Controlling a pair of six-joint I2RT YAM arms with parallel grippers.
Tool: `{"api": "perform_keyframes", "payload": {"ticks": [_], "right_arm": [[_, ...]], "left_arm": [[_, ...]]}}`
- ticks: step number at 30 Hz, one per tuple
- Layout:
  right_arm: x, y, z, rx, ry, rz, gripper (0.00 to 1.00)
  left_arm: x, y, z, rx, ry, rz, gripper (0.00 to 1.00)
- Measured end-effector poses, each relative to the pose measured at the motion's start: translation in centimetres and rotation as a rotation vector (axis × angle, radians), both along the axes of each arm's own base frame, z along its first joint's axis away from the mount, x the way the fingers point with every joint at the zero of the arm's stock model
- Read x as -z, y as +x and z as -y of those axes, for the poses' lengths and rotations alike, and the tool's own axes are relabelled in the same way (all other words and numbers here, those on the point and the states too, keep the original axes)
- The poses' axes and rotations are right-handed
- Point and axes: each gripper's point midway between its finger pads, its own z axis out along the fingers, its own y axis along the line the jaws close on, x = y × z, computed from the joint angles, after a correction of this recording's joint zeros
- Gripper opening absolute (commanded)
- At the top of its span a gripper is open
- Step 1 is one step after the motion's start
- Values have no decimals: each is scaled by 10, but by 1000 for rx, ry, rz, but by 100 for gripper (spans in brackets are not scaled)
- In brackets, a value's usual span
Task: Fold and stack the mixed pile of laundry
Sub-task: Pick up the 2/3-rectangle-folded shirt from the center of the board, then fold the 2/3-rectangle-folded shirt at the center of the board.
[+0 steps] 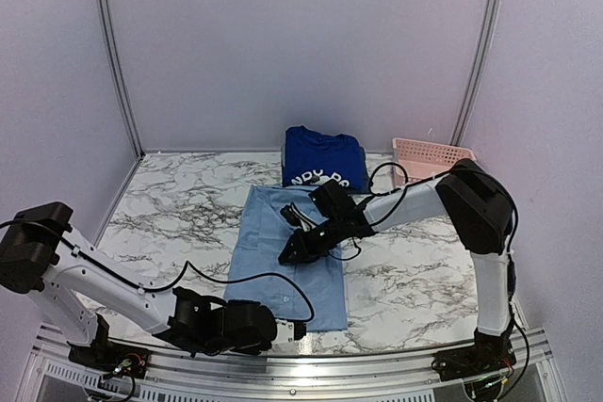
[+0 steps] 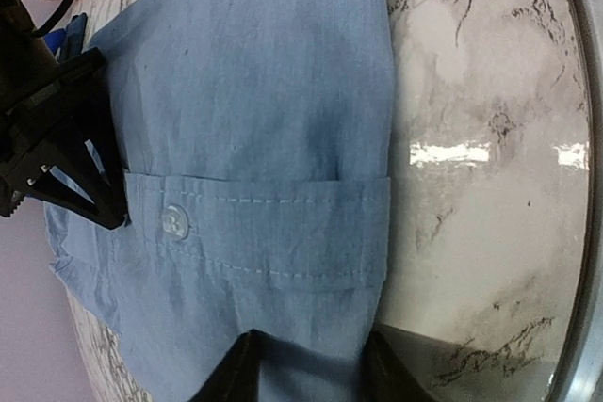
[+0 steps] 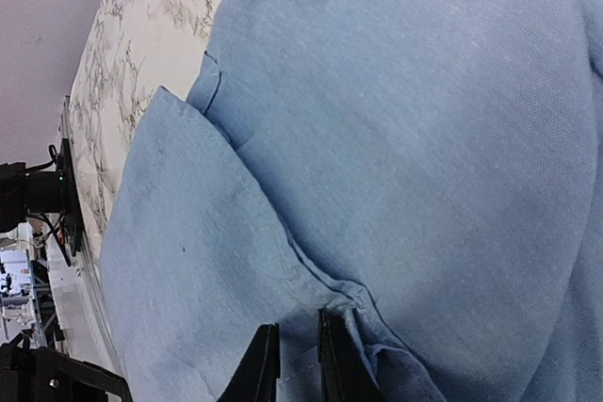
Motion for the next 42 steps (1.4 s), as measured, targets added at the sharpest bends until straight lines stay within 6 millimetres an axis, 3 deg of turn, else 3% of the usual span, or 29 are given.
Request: {"api": "perform_keyframes", "payload": {"ticks": [2,3,7,13,18,22,25,27,31,36,39,42], "right_arm": [[1,-1,0,-7,9,7,16],[1,-1,0,-9,13,10,16],[1,-2,-1,-22,27,18,16],[2,-20,1,-66,46,-5,19],[0,-69,2,-156,56,-54,22],[-3,-127,-1,-264,87,-107,29],[-8,-165,2,-330,118,-161,41],[-16,-177,4,-359,134,-184,45],[-50,-148,2,-336,197,-150,48],[-112,-55,2,-225,308,8,44],[-130,-8,7,-157,305,90,42],[-125,33,2,-111,270,145,39]], "left_arm": [[-1,2,1,-2,-1,12,2],[-2,2,2,-6,-7,11,0],[-16,0,4,6,-36,6,0],[-62,-11,10,26,-111,-63,0],[-108,-26,11,45,-169,-163,0],[-142,-39,10,68,-191,-244,0],[-154,-51,11,94,-190,-312,0],[-157,-60,11,115,-184,-362,0],[-159,-71,9,134,-176,-468,0],[-159,-52,8,84,-193,-532,0],[-159,-34,9,47,-203,-551,0],[-156,-16,10,19,-205,-561,0]]}}
